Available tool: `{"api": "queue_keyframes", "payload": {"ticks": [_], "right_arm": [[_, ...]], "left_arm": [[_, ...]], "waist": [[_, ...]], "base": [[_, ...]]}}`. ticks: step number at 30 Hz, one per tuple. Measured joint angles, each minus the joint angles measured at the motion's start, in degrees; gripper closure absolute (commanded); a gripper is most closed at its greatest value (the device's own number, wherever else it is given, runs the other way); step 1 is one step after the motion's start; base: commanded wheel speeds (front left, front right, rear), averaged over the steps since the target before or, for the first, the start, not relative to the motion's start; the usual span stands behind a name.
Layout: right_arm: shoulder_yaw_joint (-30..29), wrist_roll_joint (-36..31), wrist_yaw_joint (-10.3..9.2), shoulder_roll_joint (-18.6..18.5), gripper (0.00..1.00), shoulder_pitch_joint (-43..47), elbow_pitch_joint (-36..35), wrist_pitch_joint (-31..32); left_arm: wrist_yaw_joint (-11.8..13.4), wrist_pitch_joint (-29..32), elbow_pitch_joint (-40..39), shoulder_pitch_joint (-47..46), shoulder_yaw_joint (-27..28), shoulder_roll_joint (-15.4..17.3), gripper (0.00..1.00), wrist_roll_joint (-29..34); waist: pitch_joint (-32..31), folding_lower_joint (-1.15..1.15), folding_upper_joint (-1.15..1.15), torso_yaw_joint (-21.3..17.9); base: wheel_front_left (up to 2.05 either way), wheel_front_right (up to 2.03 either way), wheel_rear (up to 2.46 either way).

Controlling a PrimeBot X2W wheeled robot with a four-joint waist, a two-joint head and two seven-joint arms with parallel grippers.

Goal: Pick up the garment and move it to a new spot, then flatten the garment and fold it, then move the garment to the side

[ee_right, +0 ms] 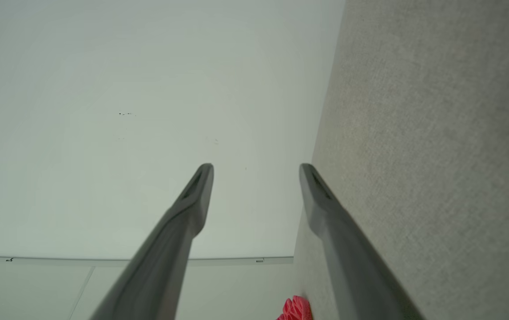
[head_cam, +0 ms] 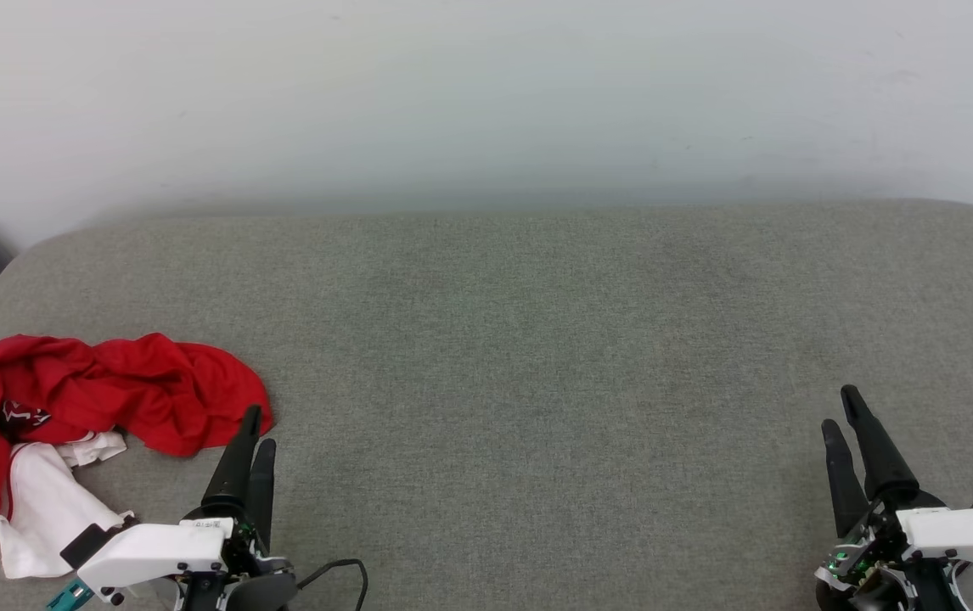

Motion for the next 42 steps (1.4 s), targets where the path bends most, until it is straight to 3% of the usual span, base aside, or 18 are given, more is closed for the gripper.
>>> {"api": "queue_keyframes", "payload": {"ticks": [8, 15, 26, 42], "right_arm": [[1.89, -3.22, 0.00, -0.24, 0.00, -0.01, -1.03, -2.36], [2.45, -9.91, 0.00, -0.60, 0.00, -0.02, -1.96, -4.08], [3.38, -29.38, 0.00, -1.04, 0.00, -0.03, -2.52, -6.45], [3.38, -49.90, 0.00, -0.29, 0.00, -0.31, -1.53, -8.01]], "left_arm": [[0.00, -2.26, -0.87, -0.63, -2.69, 0.13, 0.00, 3.47], [0.00, -4.09, -2.64, -0.66, -3.42, 0.13, 0.00, 9.04], [0.00, -6.46, -3.49, -0.66, -4.67, 0.12, 0.00, 21.86], [0.00, -9.56, -3.13, -1.23, -5.27, 0.18, 0.00, 42.29]], "waist": [[-0.09, 0.00, 0.00, 0.12], [-0.17, 0.00, 0.00, 0.21], [-0.28, 0.00, 0.00, 0.32], [-0.59, 0.00, 0.00, 0.31]], "base": [[0.00, 0.00, 0.00], [0.00, 0.00, 0.00], [0.00, 0.00, 0.00], [0.00, 0.00, 0.00]]}}
